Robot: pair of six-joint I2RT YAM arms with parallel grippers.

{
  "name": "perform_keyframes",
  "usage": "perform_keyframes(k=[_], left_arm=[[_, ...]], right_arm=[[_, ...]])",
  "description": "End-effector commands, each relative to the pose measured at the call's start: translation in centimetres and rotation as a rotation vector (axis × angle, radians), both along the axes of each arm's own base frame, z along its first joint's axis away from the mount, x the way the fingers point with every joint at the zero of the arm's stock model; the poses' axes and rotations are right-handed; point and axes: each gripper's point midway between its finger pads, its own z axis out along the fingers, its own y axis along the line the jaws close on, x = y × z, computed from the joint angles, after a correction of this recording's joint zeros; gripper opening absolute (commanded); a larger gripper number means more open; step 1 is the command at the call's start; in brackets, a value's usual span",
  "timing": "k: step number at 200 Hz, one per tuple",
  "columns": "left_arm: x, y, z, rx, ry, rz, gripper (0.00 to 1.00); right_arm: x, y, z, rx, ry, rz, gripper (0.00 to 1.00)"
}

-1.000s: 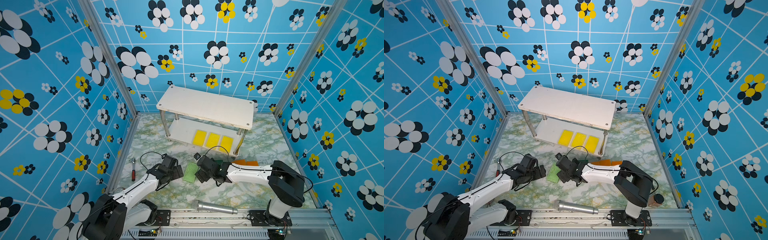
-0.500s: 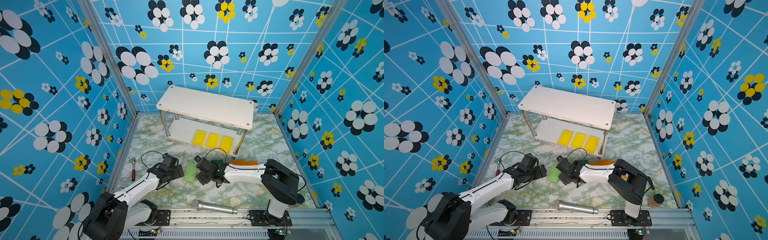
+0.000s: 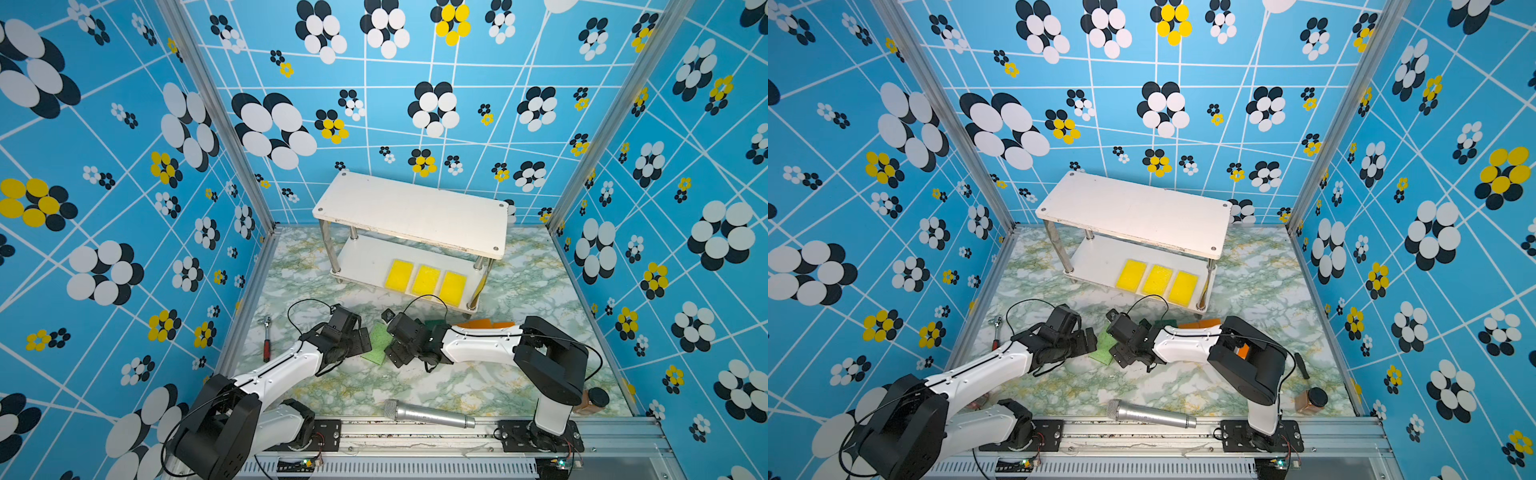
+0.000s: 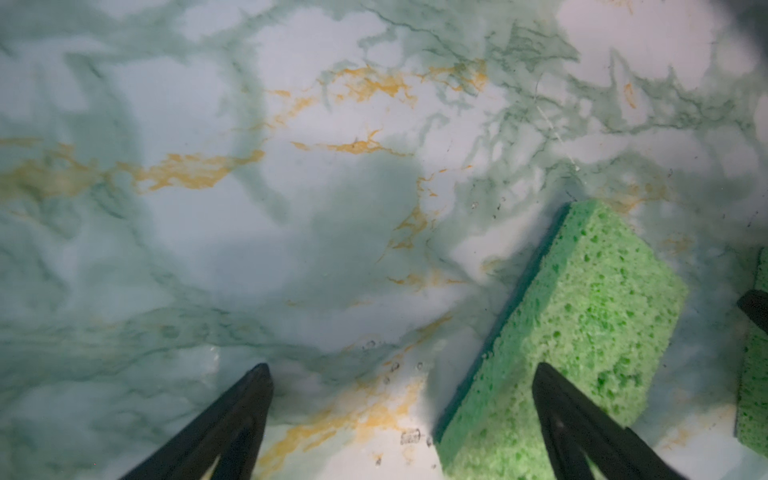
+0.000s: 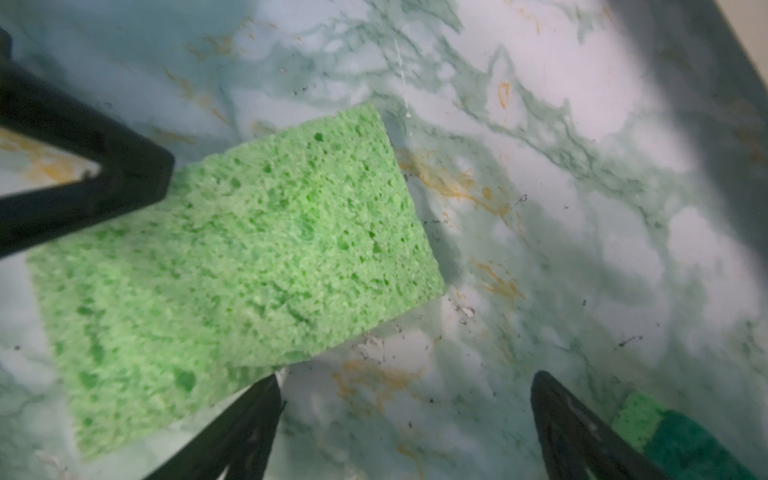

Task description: Place and organize the cleaning sponges onto the shelf

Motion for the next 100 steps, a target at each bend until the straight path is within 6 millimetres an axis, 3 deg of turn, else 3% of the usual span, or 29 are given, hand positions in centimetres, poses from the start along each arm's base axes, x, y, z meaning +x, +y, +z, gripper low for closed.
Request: perform_keyframes(k=[1, 26, 100], left_arm=[[-4.7, 0.4, -3.9, 0.017, 0.219, -0.031, 0.99], [-4.7, 0.6, -4.1, 0.019, 0.227, -0.005, 0.99], [-2.0, -2.0, -1.3, -0.312, 0.091, -0.006, 0.99]], right_arm=[[0.2, 1.6, 1.2, 0.049, -0.016, 0.028, 0.96], [0.3, 1.5, 1.2, 0.051, -0.017, 0.025, 0.97], [0.1, 0.8, 1.1, 0.048, -0.019, 0.009, 0.96]])
